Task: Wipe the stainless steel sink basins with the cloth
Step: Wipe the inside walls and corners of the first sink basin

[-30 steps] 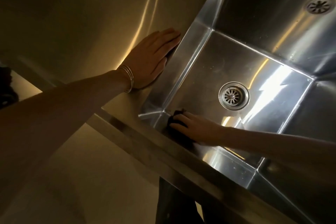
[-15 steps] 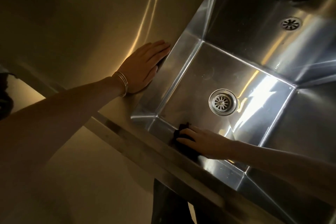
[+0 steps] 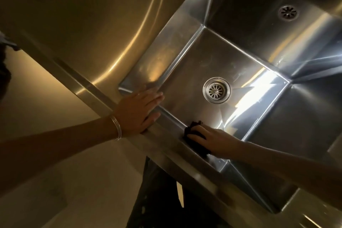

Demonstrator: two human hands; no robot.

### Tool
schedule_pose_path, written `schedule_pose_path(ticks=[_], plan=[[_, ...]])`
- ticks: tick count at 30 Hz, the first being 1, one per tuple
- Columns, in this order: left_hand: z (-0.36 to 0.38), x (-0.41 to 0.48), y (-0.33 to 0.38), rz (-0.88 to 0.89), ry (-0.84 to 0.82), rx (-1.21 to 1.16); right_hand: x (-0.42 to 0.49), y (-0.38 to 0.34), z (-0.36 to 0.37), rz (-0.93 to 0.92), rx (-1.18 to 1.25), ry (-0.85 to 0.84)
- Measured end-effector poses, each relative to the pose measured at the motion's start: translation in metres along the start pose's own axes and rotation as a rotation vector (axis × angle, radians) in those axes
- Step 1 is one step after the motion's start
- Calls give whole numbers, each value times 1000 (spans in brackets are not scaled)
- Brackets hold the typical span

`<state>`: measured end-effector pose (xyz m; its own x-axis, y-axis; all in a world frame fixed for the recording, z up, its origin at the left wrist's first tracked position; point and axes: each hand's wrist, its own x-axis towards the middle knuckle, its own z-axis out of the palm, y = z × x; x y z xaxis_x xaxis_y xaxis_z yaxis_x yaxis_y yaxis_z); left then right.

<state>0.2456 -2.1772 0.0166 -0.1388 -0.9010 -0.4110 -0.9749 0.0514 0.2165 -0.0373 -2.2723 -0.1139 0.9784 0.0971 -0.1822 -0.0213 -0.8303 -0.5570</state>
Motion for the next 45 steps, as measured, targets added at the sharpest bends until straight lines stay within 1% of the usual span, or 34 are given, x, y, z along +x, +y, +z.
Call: schedule_pose_path(ticks=[1,2,3,5,6,8,10,13,15,16,17,19,21,22,23,24,25,27,29,30,32,33,34,35,36,37,38,41,42,43,44,45], plan=[[1,1,0,-13,-8,2,-13,-1,5,0,9,30],[1,2,0,-22,-13,-4,-19,0,11,18,0,23],[2,2,1,-25,-15,-16,-17,5,17,53,-12,-23],[2,3,1,-16,-6,-26,2,13,26,150,-93,-189],[2,3,1,-12,7,-26,13,16,28,173,-130,-240],[0,2,2,3,14,-23,29,14,23,196,-133,-275],[-1,2,1,19,28,-21,22,6,10,188,-143,-225],[0,3,0,59,30,-22,-27,-17,-12,70,-14,-50],[0,3,0,64,37,-30,-58,-28,-15,41,-4,0],[-1,3,1,59,39,-37,-62,-27,-11,56,-18,1],[-2,3,2,49,38,-47,-59,-23,-7,83,-25,-24],[-3,2,3,40,50,-64,-40,-11,4,132,-126,-203],[-4,3,4,43,67,-67,-21,-3,9,153,-218,-336],[-5,3,4,47,70,-69,-17,-1,9,159,-237,-384],[-6,3,5,49,75,-68,-18,-1,7,160,-254,-392],[-6,2,5,51,81,-66,-25,-3,1,158,-262,-378],[-5,2,5,52,82,-67,-36,-9,-7,144,-220,-324],[-6,2,5,41,73,-73,-72,-24,-25,58,-74,-178],[-5,1,4,25,75,-82,-105,-40,-36,9,-84,-64],[-4,1,4,21,79,-86,-112,-43,-37,23,-116,-44],[-2,1,3,24,93,-87,-98,-42,-37,75,-170,-97],[-2,1,2,27,98,-83,-85,-39,-35,73,-266,-160],[-2,2,2,27,100,-81,-72,-35,-33,40,-382,-244],[-2,1,3,25,102,-80,-63,-32,-28,-3,-449,-351],[-1,1,3,25,109,-78,-62,-32,-28,-20,-466,-450],[-1,1,3,29,118,-75,-68,-33,-34,-36,-498,-460],[-1,1,4,36,124,-72,-80,-39,-45,-23,-502,-433],[-3,1,3,54,119,-70,-123,-64,-71,14,-256,-269],[-2,1,3,57,124,-67,-131,-69,-71,27,-217,-254],[-1,0,3,57,132,-64,-132,-70,-70,44,-233,-279],[-1,0,3,53,140,-67,-126,-65,-63,40,-271,-339],[-2,0,3,47,141,-73,-117,-56,-53,13,-324,-440]])
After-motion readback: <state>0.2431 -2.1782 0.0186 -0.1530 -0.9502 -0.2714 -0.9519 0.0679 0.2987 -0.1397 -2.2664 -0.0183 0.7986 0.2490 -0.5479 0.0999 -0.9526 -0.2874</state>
